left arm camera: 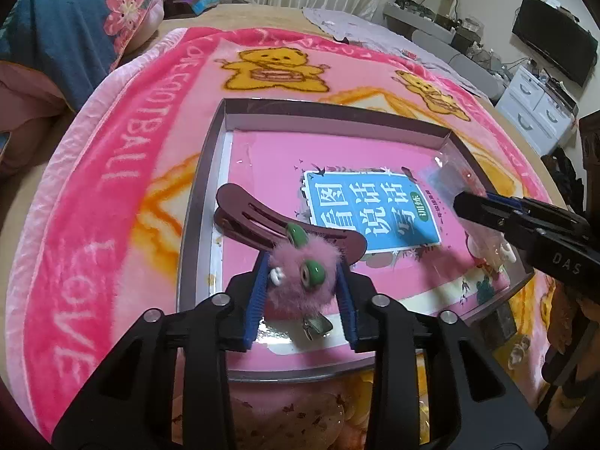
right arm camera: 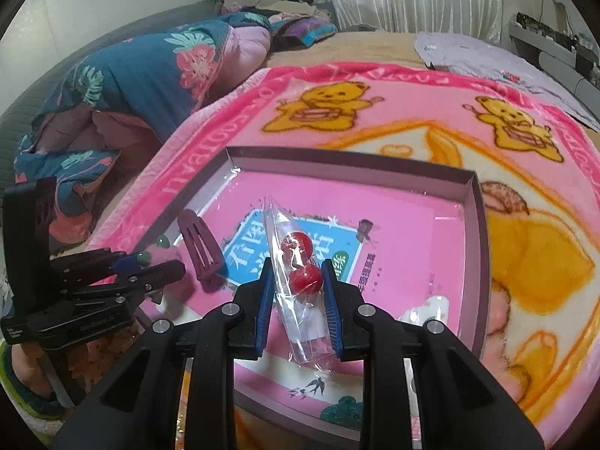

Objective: Organize jewelry
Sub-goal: 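Carry the pompom clip and bagged red beads into the box with both tools, then open both tools to drop the items in the box and withdraw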

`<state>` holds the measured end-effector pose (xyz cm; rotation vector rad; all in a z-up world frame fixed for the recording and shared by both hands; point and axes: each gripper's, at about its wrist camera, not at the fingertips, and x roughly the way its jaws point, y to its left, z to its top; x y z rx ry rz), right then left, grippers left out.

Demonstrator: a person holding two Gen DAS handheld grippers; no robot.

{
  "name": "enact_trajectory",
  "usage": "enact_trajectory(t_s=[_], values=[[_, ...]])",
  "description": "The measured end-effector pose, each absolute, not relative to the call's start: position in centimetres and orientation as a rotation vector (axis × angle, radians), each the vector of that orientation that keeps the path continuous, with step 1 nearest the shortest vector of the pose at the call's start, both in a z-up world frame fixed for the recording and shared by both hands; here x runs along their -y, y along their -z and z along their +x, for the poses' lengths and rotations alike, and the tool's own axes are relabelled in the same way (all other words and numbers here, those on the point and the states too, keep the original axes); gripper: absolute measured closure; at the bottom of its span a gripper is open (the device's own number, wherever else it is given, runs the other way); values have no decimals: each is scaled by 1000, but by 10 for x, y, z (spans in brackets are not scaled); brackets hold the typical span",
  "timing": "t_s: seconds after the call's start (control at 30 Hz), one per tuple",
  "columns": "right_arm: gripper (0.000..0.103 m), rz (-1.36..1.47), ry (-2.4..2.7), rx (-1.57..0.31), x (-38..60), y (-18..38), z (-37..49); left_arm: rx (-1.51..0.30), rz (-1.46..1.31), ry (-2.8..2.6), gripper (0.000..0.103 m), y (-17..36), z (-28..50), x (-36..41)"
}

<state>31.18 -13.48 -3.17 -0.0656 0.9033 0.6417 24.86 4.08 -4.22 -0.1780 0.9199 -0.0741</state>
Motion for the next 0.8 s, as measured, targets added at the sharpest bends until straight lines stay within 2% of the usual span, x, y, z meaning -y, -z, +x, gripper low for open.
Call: enact_trajectory(t_s=[0.27,0.3,0.4,0.47,0.6,0.67,0.8], values=[[77,-52,-622,-938,138,43,309,-913,-177,70,64,37,244,-40],[77,-47,-620,-940,140,44,308,-912,-178,70,60,36,244,-40],[76,-26,-613,-941,145,43,307,-905,-179,74,58,32,243,-40],[75,-11,-610,-939,149,42,306,-897,-181,74,52,29,241,-40],[66,21,-609,-929,158,37,304,-874,-181,74,49,19,237,-40],[64,31,-607,-914,163,32,301,-864,-184,73,44,15,236,-40],[52,66,-608,-884,174,20,296,-847,-189,65,37,7,232,-42]])
